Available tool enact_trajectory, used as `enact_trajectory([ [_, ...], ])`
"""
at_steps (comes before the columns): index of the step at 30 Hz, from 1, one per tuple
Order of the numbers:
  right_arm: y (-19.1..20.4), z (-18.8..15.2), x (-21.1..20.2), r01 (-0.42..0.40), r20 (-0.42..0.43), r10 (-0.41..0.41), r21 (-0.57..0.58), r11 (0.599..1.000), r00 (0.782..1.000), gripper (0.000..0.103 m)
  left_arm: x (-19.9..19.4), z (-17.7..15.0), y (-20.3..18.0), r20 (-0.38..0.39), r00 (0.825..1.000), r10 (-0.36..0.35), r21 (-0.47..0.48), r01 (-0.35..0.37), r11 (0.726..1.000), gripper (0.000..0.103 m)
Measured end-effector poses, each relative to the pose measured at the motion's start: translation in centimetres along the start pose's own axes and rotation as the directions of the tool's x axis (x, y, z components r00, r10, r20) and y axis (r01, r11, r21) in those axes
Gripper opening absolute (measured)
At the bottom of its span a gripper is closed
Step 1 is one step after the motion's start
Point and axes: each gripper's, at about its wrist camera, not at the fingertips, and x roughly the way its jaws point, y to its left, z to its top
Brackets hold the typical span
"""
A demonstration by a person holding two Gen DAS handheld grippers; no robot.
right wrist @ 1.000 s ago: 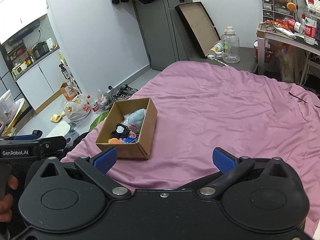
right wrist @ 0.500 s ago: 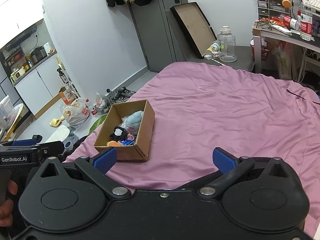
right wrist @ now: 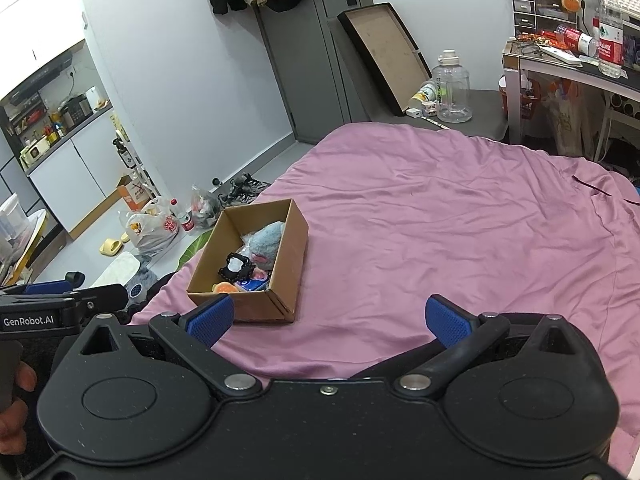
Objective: Organize soft objects
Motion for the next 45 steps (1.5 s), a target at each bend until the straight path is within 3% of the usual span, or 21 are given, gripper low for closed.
enact_trajectory([
  [45,-0.1,-0.5,0.2,-0.027,0.002,0.027,0.018,0.999,1.000,0.103,0.6,-0.5,0.8,-0.004,1.000,0.014,-0.008,-0.014,1.000,0.102],
])
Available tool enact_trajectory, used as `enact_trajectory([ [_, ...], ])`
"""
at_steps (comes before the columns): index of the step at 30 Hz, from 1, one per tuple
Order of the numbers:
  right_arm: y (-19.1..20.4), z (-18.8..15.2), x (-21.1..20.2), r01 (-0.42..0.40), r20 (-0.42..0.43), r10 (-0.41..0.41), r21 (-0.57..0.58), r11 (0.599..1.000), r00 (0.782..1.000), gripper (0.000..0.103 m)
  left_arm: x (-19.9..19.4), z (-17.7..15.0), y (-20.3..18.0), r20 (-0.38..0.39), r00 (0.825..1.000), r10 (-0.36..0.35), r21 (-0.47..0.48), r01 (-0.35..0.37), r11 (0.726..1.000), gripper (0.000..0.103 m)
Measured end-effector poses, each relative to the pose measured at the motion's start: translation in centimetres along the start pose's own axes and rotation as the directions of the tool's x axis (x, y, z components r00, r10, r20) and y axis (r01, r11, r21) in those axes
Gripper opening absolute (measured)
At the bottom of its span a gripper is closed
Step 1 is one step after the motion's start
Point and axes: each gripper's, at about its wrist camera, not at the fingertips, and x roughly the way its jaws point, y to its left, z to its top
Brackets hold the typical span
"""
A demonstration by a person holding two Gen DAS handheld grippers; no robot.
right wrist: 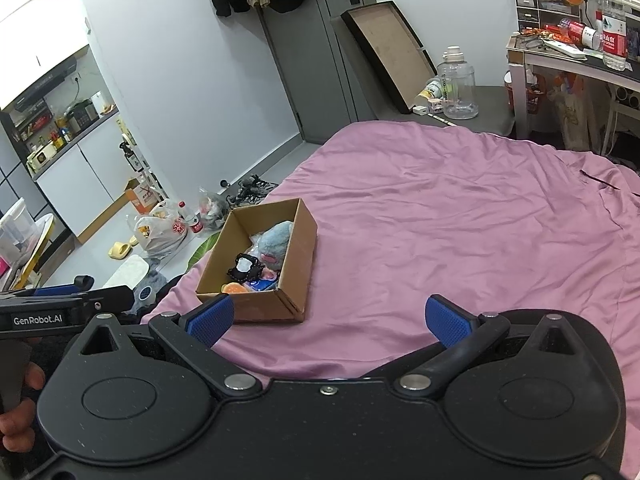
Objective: Organize soft objects
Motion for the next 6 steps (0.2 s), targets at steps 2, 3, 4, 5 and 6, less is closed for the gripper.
enact_trajectory([
  [2,0.0,0.0,0.1,0.002,0.001,-0.002,0.002,1.000,1.000,0.103,0.4,0.0,-0.1,0.001,1.000,0.008,-0.003,-0.008,1.000,0.103],
  [3,-0.1,0.0,0.2,0.004,0.003,-0.004,0.005,1.000,1.000,0.103,0.7,0.0,-0.1,-0.002,1.000,0.000,-0.004,0.000,1.000,0.102],
  [4,-0.1,0.0,0.3,0.005,0.006,-0.005,0.009,1.000,1.000,0.103,1.0,0.0,-0.2,-0.006,1.000,-0.010,-0.003,0.010,1.000,0.102],
  [5,-0.2,0.0,0.5,0.008,0.009,-0.008,0.012,1.000,1.000,0.103,1.3,0.1,-0.3,-0.005,1.000,-0.015,0.000,0.015,1.000,0.102],
  [6,-0.1,0.0,0.7,0.016,0.013,-0.016,0.007,1.000,1.000,0.103,1.5,0.1,-0.4,-0.003,1.000,-0.017,0.006,0.017,1.000,0.102],
])
